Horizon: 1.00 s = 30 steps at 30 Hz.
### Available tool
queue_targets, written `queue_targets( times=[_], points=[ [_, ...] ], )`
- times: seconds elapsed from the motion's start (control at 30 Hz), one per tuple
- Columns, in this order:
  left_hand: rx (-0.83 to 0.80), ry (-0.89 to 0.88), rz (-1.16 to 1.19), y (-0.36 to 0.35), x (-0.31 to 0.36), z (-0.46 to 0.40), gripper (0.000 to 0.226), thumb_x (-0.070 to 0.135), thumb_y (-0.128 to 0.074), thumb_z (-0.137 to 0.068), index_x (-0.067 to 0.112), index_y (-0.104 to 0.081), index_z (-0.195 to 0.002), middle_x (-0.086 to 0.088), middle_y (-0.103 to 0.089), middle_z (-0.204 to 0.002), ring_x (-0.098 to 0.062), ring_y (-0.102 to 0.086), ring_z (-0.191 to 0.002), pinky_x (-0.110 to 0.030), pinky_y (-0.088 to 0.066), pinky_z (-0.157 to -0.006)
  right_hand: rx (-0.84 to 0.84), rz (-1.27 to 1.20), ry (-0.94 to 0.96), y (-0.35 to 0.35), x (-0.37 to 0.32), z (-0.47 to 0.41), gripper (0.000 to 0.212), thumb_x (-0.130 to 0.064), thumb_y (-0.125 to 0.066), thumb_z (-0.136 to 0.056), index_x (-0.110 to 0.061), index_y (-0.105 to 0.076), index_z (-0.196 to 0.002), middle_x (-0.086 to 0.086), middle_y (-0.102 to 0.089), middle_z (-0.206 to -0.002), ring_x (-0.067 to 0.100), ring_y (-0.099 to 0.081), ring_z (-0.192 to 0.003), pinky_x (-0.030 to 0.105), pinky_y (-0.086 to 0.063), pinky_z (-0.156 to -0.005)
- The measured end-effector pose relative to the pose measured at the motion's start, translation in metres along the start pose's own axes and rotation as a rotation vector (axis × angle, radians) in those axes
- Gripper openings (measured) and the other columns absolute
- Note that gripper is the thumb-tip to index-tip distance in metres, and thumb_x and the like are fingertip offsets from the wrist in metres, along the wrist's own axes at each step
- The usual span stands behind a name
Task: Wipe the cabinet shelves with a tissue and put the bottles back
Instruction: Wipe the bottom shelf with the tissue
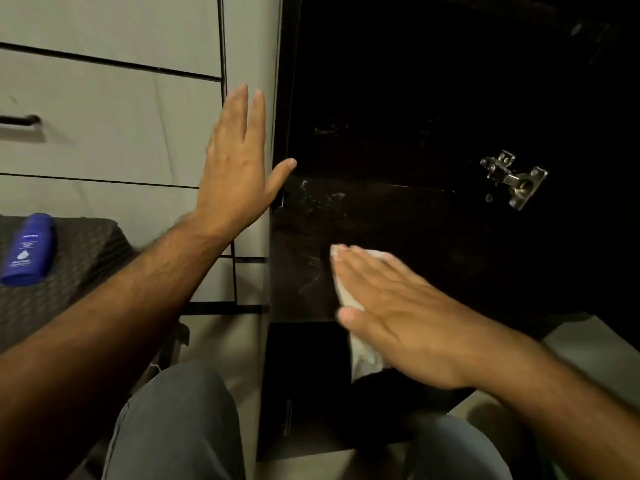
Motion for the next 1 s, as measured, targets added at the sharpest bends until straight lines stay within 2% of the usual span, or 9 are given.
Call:
queue_targets(
  times=[0.13,0.27,0.37,0.47,0.6,0.7,0.87,0.93,1.0],
  points=[
    [-0.014,0.024,-0.001,-0.003,-0.002,0.004,0.082,0.049,-0.051,-0.095,0.010,-0.012,-0.155,-0.017,-0.008,-0.163,-0.031,-0.009,-0.150,-0.043,-0.015,-0.119,-0.086,-0.003,-0.188,0.013,0.029,-0.015,0.066,-0.058,-0.006,-0.098,-0.026,0.018,-0.151,-0.011,0.026,-0.159,-0.003,0.028,-0.140,0.025,0.016,-0.117],
    [-0.013,0.032,-0.014,-0.001,-0.001,0.004,0.081,0.049,-0.052,-0.095,0.009,-0.014,-0.154,-0.018,-0.010,-0.162,-0.031,-0.010,-0.150,-0.045,-0.017,-0.120,-0.029,0.021,-0.125,0.013,-0.004,-0.054,0.068,-0.054,-0.010,-0.101,-0.018,0.013,-0.153,-0.003,0.021,-0.161,0.008,0.023,-0.145,0.030,0.014,-0.119],
    [-0.019,0.038,-0.012,-0.002,-0.002,0.002,0.082,0.049,-0.054,-0.094,0.010,-0.015,-0.154,-0.017,-0.011,-0.162,-0.030,-0.011,-0.150,-0.047,-0.018,-0.120,0.005,0.017,0.008,0.001,-0.016,-0.034,0.070,-0.063,-0.004,-0.095,-0.027,0.018,-0.151,-0.013,0.026,-0.158,-0.003,0.029,-0.140,0.021,0.020,-0.110],
    [-0.029,0.041,0.001,-0.004,-0.004,0.003,0.081,0.048,-0.054,-0.094,0.010,-0.015,-0.154,-0.016,-0.011,-0.162,-0.029,-0.011,-0.150,-0.047,-0.018,-0.120,-0.032,0.005,-0.018,0.001,0.001,-0.013,0.071,-0.066,0.003,-0.089,-0.032,0.021,-0.149,-0.020,0.030,-0.155,-0.012,0.033,-0.134,0.020,0.020,-0.112],
    [-0.043,0.042,0.018,-0.007,-0.001,0.005,0.078,0.047,-0.052,-0.096,0.011,-0.015,-0.155,-0.014,-0.010,-0.163,-0.028,-0.010,-0.150,-0.046,-0.017,-0.121,-0.074,0.018,-0.178,0.015,0.016,-0.039,0.067,-0.056,-0.007,-0.099,-0.022,0.015,-0.152,-0.007,0.023,-0.160,0.002,0.025,-0.143,0.029,0.013,-0.119],
    [-0.050,0.039,0.012,-0.006,-0.002,0.005,0.078,0.048,-0.051,-0.096,0.011,-0.016,-0.155,-0.015,-0.010,-0.163,-0.029,-0.010,-0.150,-0.047,-0.017,-0.120,-0.049,0.030,-0.138,0.015,-0.009,-0.062,0.068,-0.055,-0.011,-0.101,-0.018,0.012,-0.153,-0.002,0.020,-0.161,0.010,0.021,-0.146,0.033,0.011,-0.120],
    [-0.058,0.026,0.001,-0.010,-0.007,0.003,0.077,0.050,-0.049,-0.096,0.012,-0.018,-0.154,-0.015,-0.011,-0.162,-0.029,-0.011,-0.150,-0.048,-0.017,-0.121,-0.021,0.011,0.012,0.000,-0.019,-0.027,0.070,-0.065,-0.002,-0.092,-0.031,0.019,-0.150,-0.018,0.028,-0.156,-0.006,0.031,-0.138,0.023,0.020,-0.110],
    [-0.055,0.011,0.003,-0.012,-0.006,0.004,0.074,0.049,-0.048,-0.097,0.013,-0.020,-0.154,-0.015,-0.013,-0.162,-0.028,-0.012,-0.150,-0.049,-0.019,-0.120,-0.053,0.016,-0.059,0.004,-0.002,-0.024,0.068,-0.063,-0.001,-0.093,-0.032,0.020,-0.149,-0.018,0.029,-0.156,-0.009,0.032,-0.136,0.022,0.020,-0.111],
    [-0.052,-0.003,0.001,-0.013,-0.004,0.006,0.071,0.047,-0.047,-0.098,0.014,-0.020,-0.154,-0.015,-0.014,-0.162,-0.028,-0.012,-0.149,-0.050,-0.020,-0.120,-0.075,0.033,-0.156,0.012,0.011,-0.038,0.067,-0.058,-0.005,-0.098,-0.026,0.017,-0.152,-0.012,0.025,-0.159,-0.002,0.028,-0.141,0.026,0.017,-0.116]
  ],
)
Point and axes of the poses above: each hand's wrist, its own z-axis away from the middle knuckle, its own y-axis out of the back of the hand, x = y × z, the point moved 6 cm from there along -z, towards the middle knuckle
